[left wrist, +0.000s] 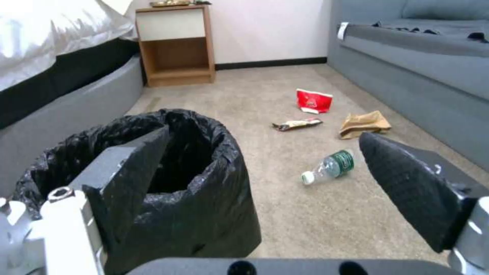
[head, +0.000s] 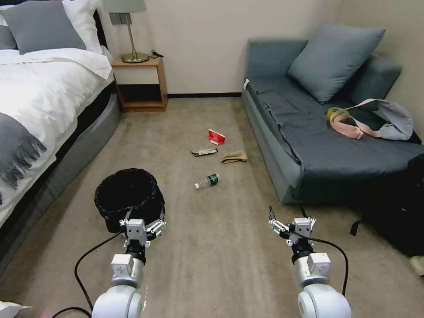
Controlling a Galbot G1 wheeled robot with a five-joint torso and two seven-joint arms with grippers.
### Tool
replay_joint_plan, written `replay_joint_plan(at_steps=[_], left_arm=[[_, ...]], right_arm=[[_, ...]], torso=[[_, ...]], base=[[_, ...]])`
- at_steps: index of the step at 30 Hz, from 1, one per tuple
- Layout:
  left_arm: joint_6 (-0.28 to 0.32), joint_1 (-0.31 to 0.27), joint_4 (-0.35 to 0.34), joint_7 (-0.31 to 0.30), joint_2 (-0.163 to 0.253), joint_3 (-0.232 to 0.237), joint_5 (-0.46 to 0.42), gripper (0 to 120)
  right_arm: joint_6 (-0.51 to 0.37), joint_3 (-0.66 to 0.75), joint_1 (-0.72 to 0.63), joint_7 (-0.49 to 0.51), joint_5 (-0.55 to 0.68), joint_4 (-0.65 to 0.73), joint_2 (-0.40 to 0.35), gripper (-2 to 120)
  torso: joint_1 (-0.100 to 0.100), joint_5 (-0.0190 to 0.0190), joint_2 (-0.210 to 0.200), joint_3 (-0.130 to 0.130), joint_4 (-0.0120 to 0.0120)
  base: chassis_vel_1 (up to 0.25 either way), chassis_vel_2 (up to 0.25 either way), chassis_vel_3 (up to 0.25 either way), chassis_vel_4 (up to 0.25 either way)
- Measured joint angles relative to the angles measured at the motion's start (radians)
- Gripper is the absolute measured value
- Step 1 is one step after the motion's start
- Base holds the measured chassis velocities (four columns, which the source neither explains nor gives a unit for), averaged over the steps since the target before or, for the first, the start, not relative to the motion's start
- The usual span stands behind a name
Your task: Pick up the trash bin, then pick up the garbage on the floor and place it into the trash bin.
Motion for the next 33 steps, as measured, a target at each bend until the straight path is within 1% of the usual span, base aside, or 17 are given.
replay_joint_plan(at_steps=[9,12,14,16,18,19,20,22,23,24,25,26,27,30,31,32,33], left_arm=[[0.001,0.000,0.000,0.000,-0.001,0.000,0.000,100],[0.013,-0.002,-0.010,-0.010,-0.007,0.011,0.000,100],[0.065,-0.011,-0.059,-0.058,-0.034,0.055,0.008,100],[0.077,-0.013,-0.072,-0.066,-0.041,0.066,0.010,100],[0.162,-0.032,-0.159,-0.142,-0.090,0.147,0.024,100],[0.184,-0.036,-0.177,-0.162,-0.100,0.163,0.028,100],[0.192,-0.036,-0.183,-0.169,-0.104,0.169,0.029,100],[0.193,-0.037,-0.185,-0.172,-0.104,0.168,0.030,100],[0.194,-0.037,-0.186,-0.172,-0.104,0.169,0.030,100],[0.194,-0.037,-0.185,-0.172,-0.104,0.169,0.030,100],[0.194,-0.037,-0.185,-0.172,-0.104,0.169,0.030,100],[0.194,-0.037,-0.186,-0.172,-0.104,0.169,0.030,100],[0.198,-0.038,-0.189,-0.174,-0.103,0.168,0.026,100],[0.205,-0.043,-0.197,-0.176,-0.097,0.159,0.010,100],[0.212,-0.049,-0.204,-0.180,-0.088,0.142,-0.009,100],[0.225,-0.060,-0.220,-0.187,-0.070,0.111,-0.047,100],[0.244,-0.076,-0.242,-0.195,-0.043,0.066,-0.105,100]], right_arm=[[0.000,0.000,0.000,0.000,0.000,0.000,0.000,100],[-0.003,0.008,-0.002,0.002,0.001,0.008,0.001,100],[-0.029,0.041,-0.013,0.019,0.007,0.045,0.010,100],[-0.035,0.049,-0.016,0.023,0.009,0.054,0.012,100],[-0.089,0.123,-0.041,0.061,0.025,0.138,0.032,100],[-0.079,0.136,-0.042,0.056,0.023,0.154,0.031,100],[-0.079,0.135,-0.044,0.052,0.025,0.160,0.031,100],[-0.086,0.146,-0.047,0.056,0.030,0.174,0.032,100],[-0.095,0.160,-0.051,0.061,0.035,0.196,0.034,100],[-0.108,0.181,-0.057,0.068,0.043,0.226,0.038,100],[-0.108,0.181,-0.057,0.068,0.043,0.226,0.038,100],[-0.140,0.224,-0.075,0.085,0.061,0.283,0.046,100],[-0.157,0.250,-0.083,0.096,0.071,0.320,0.049,100],[-0.166,0.258,-0.093,0.097,0.090,0.350,0.041,100],[-0.167,0.259,-0.095,0.097,0.094,0.355,0.039,100],[-0.168,0.259,-0.097,0.097,0.097,0.360,0.036,100],[-0.168,0.255,-0.098,0.095,0.099,0.361,0.034,100]], torso=[[0.000,0.0000,0.000,0.000,0.0000],[0.000,0.0001,0.000,0.000,0.0002],[0.000,0.0004,0.000,0.000,0.0007],[0.000,0.0003,0.000,0.000,0.0005],[0.000,0.0002,0.000,0.000,-0.0003],[0.000,-0.0003,0.000,0.000,-0.0013],[0.000,0.0011,0.000,0.000,0.0001],[0.000,0.0015,0.000,0.000,0.0000],[0.000,0.0000,0.000,0.000,0.0006],[0.000,-0.0008,0.000,0.000,0.0005],[0.000,-0.0008,0.000,0.000,0.0005],[0.000,0.0006,0.000,0.000,-0.0002],[0.000,-0.0005,0.000,0.000,-0.0003],[0.000,-0.0001,0.000,0.000,-0.0003],[0.000,-0.0002,0.000,0.000,-0.0002],[0.000,-0.0001,0.000,0.000,-0.0001],[0.000,0.0000,0.000,0.000,0.0001]], base=[[0.000,0.000,0.000,0.000],[0.000,0.000,0.000,0.000],[0.000,0.000,0.000,0.000],[0.000,0.000,0.000,0.000],[0.000,0.000,0.000,0.000],[0.000,0.000,0.000,0.000],[0.000,0.000,0.000,0.000],[0.000,0.000,0.000,0.000],[0.000,0.000,0.000,0.000],[0.000,0.000,0.000,0.000],[0.000,0.000,0.000,0.000],[0.000,0.000,0.000,0.000],[0.000,0.000,0.000,0.000],[0.000,0.000,0.000,0.000],[0.000,0.000,0.000,0.000],[0.000,0.000,0.000,0.000],[0.000,0.000,0.000,0.000]])
